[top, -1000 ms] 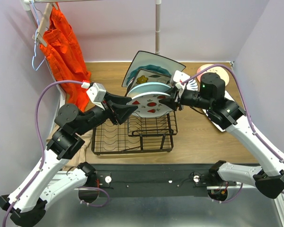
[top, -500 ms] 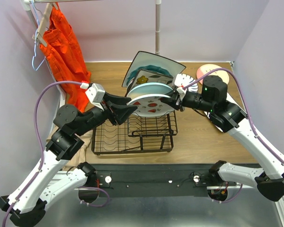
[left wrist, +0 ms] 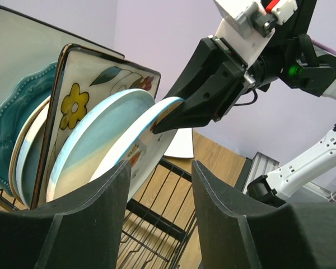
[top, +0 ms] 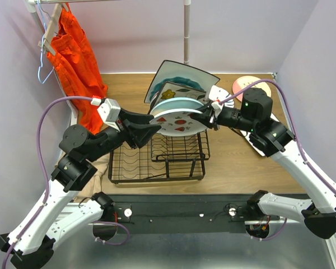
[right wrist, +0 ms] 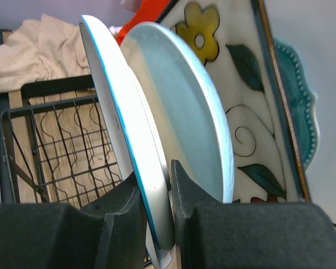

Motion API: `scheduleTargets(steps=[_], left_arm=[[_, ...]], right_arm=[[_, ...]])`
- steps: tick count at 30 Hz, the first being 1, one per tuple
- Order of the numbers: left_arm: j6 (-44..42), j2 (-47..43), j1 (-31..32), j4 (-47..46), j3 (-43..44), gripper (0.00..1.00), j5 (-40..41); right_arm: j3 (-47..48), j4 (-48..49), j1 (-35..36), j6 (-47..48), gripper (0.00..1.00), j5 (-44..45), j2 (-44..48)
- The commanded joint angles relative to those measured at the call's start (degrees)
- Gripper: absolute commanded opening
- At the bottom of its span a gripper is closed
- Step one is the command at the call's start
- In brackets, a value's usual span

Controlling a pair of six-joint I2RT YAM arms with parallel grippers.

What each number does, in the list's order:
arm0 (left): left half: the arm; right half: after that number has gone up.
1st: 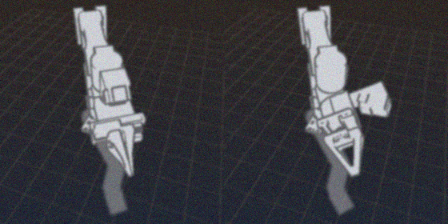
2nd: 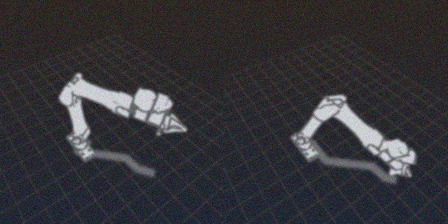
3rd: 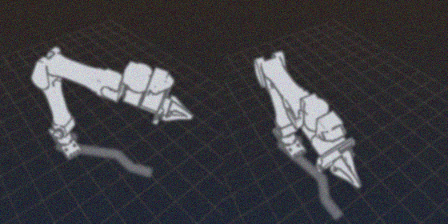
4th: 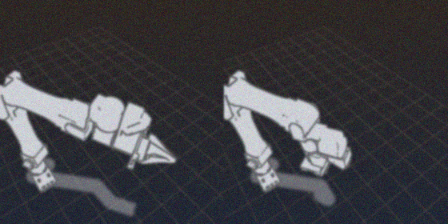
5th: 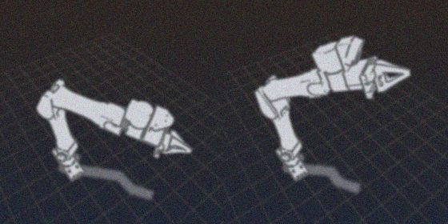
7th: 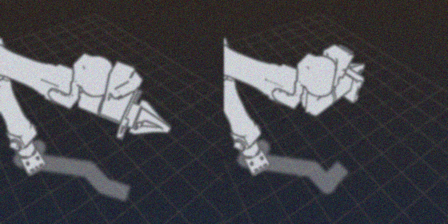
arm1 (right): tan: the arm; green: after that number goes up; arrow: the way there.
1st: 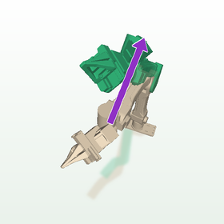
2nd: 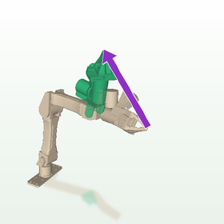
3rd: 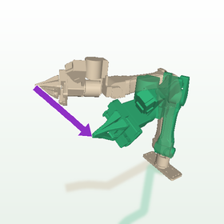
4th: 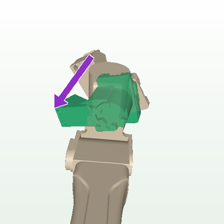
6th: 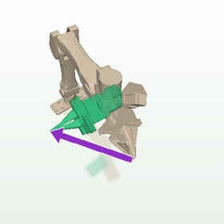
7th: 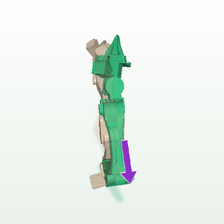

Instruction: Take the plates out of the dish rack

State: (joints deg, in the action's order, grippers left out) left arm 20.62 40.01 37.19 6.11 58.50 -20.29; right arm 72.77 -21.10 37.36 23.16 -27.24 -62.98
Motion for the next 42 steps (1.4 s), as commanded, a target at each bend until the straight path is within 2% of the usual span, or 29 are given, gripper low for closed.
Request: scheduleTargets(steps=[1, 14, 27, 34, 42], left_arm=[[0.38, -0.81, -0.19, 1.01, 2.41, 0.56, 0.17], [0.21, -0.90, -0.27, 2.85, 4.08, 0.57, 0.78], [1.09, -1.51, -0.19, 2.42, 3.55, 0.56, 0.43], [1.53, -1.51, -0.27, 1.63, 3.37, 0.56, 0.34], [2.05, -1.34, -0.19, 1.27, 3.46, 0.56, -0.45]], right_arm=[[5.54, 8.80, 0.34, -3.82, 0.01, 1.76, 3.22], [7.03, 8.45, 0.43, -5.58, 0.01, 1.05, 3.92], [9.84, 7.39, 0.43, -8.83, 0.01, 4.13, 4.36], [11.86, 4.76, 0.43, -15.76, 0.01, 7.90, 3.39], [12.84, 2.12, 0.43, -21.22, 0.01, 7.65, 4.97]])
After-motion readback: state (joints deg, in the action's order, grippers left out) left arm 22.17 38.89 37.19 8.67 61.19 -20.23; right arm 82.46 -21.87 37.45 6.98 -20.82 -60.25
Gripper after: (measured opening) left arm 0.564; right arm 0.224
